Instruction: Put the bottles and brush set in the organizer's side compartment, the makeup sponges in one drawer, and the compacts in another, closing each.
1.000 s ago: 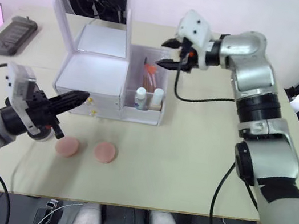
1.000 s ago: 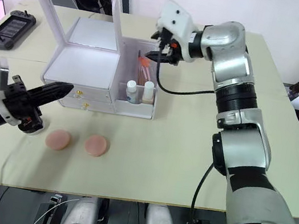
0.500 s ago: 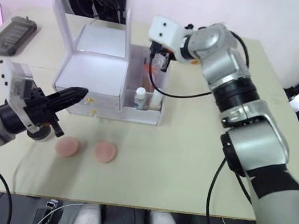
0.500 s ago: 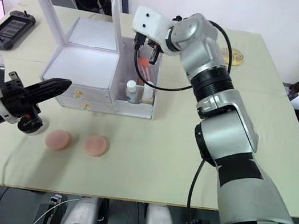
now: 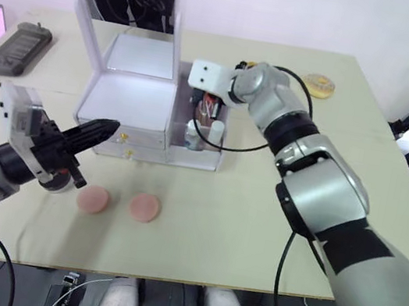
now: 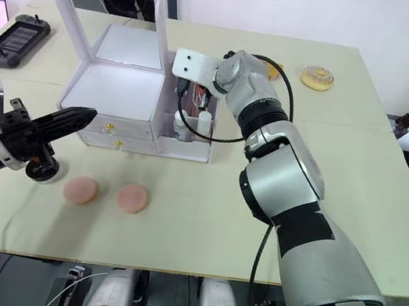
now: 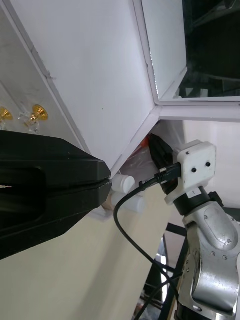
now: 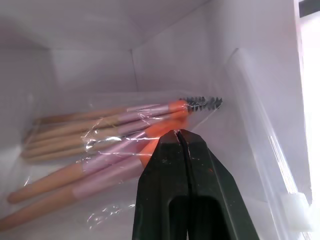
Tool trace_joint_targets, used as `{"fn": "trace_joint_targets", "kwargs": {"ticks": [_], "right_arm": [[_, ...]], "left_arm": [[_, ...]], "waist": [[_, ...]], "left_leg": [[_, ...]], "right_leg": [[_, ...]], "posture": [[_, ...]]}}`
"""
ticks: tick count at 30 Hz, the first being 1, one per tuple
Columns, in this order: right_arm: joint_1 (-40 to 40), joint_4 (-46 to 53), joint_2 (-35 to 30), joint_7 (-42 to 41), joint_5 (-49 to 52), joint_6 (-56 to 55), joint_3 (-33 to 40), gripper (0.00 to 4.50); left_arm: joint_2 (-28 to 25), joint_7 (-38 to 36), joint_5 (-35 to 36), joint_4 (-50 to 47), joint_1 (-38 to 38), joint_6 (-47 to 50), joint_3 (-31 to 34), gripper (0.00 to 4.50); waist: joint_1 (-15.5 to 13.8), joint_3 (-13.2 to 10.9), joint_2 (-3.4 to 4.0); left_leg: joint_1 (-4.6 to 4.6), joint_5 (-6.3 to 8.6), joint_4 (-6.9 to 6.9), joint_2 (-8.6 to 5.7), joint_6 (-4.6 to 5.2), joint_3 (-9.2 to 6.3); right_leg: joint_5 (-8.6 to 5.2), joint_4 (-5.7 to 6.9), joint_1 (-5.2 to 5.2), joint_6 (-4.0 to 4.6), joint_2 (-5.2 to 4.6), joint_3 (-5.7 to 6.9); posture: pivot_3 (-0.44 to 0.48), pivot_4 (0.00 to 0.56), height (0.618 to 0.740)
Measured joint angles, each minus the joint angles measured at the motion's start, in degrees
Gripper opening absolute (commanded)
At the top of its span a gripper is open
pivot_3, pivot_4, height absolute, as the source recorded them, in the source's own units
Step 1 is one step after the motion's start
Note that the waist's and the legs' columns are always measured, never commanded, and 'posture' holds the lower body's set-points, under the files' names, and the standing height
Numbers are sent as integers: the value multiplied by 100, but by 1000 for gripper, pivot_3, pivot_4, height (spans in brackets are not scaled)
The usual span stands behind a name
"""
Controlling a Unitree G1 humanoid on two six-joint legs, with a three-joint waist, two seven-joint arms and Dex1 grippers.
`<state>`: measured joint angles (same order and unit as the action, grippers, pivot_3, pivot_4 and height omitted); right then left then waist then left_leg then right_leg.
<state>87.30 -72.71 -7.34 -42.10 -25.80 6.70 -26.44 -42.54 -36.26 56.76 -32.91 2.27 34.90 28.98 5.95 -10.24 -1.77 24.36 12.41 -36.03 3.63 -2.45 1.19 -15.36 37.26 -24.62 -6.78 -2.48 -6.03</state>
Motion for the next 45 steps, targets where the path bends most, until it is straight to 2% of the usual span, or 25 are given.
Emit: {"fn": "trace_joint_targets", "kwargs": {"ticks": [6,11,16,19,22,24,25,29,31,32,34,39,42,45], "right_arm": [[67,-118,3,-238,195,-31,305,19],[370,-33,-224,-936,735,126,906,19],[484,1250,-1055,-2715,1598,892,1475,19],[-114,2444,-1641,-3303,2040,1392,1723,19],[-899,3336,-2026,-3514,2402,1912,1899,816],[-1556,4079,-2344,-3646,2734,2286,2108,1880],[-2133,4643,-2644,-3690,2977,2592,2346,2360],[-3734,5788,-3325,-3470,3644,3805,3126,4425],[-4344,6472,-3537,-3456,4077,4138,3435,4500],[-4461,6581,-3599,-3462,4151,4188,3502,4500],[-5040,7022,-3875,-3413,4506,4349,3862,4500],[-6425,7143,-4129,-3395,5036,4390,4579,4500],[-6931,7130,-4139,-3413,5201,3918,4882,4500],[-7115,7037,-4197,-3414,5198,3274,5002,4500]], "left_arm": [[0,25,0,-28,22,0,0,0],[-9,18,2,-67,25,0,0,0],[-139,-94,8,48,-6,2,17,0],[-252,-208,2,215,-43,5,20,0],[-364,-348,-8,382,-65,5,68,0],[-528,-532,-19,527,-57,10,134,565],[-701,-714,-60,671,17,12,244,862],[-994,-1243,-319,1276,438,-14,807,2919],[-1080,-1590,-526,1501,656,-110,944,4039],[-1081,-1655,-571,1577,704,-146,1005,4461],[-1153,-2017,-913,2031,874,-452,1155,4461],[-1317,-2710,-1534,3497,1210,-965,1522,4461],[-1449,-3069,-1857,4367,1355,-1271,1638,4461],[-1553,-3251,-2060,5046,1295,-1573,1742,4461]], "waist": [[0,-1,1],[0,-4,5],[-50,-4,4],[-63,0,-2],[-46,-1,0],[-50,-2,0],[-68,-1,0],[-93,-13,19],[-41,-17,26],[-29,-17,26],[-34,-16,24],[-44,-15,19],[-27,-16,20],[-33,-16,19]], "left_leg": [[1,0,3,0,0,0],[4,0,9,0,0,0],[4,0,10,0,0,-2],[4,0,2,-1,0,-6],[3,0,3,-1,0,-4],[3,0,8,0,0,-5],[4,0,14,1,1,-6],[5,2,14,-1,3,8],[1,1,13,0,3,8],[1,1,12,1,3,8],[-3,1,10,2,3,6],[-2,2,6,-1,2,10],[-2,2,9,-1,2,15],[-4,2,9,1,2,14]], "right_leg": [[1,-1,0,-3,0,0],[3,-1,-5,-6,1,1],[3,-4,-2,-7,1,5],[2,-8,7,-4,-1,8],[1,-6,2,-3,-1,8],[2,-4,-1,-7,2,8],[1,-6,-1,-7,3,9],[-10,-8,-13,5,-6,2],[-12,-5,-12,7,-4,2],[-12,-5,-12,8,-2,2],[-16,-6,-9,16,-1,2],[-17,-17,-4,20,-13,2],[-17,-18,-8,19,-13,0],[-17,-16,-7,20,-13,1]], "posture": [[0,150,740],[0,150,740],[0,150,740],[0,150,740],[0,150,740],[0,150,740],[0,150,740],[0,150,740],[0,150,740],[0,150,740],[0,150,740],[0,150,740],[0,150,740],[0,150,740]]}}
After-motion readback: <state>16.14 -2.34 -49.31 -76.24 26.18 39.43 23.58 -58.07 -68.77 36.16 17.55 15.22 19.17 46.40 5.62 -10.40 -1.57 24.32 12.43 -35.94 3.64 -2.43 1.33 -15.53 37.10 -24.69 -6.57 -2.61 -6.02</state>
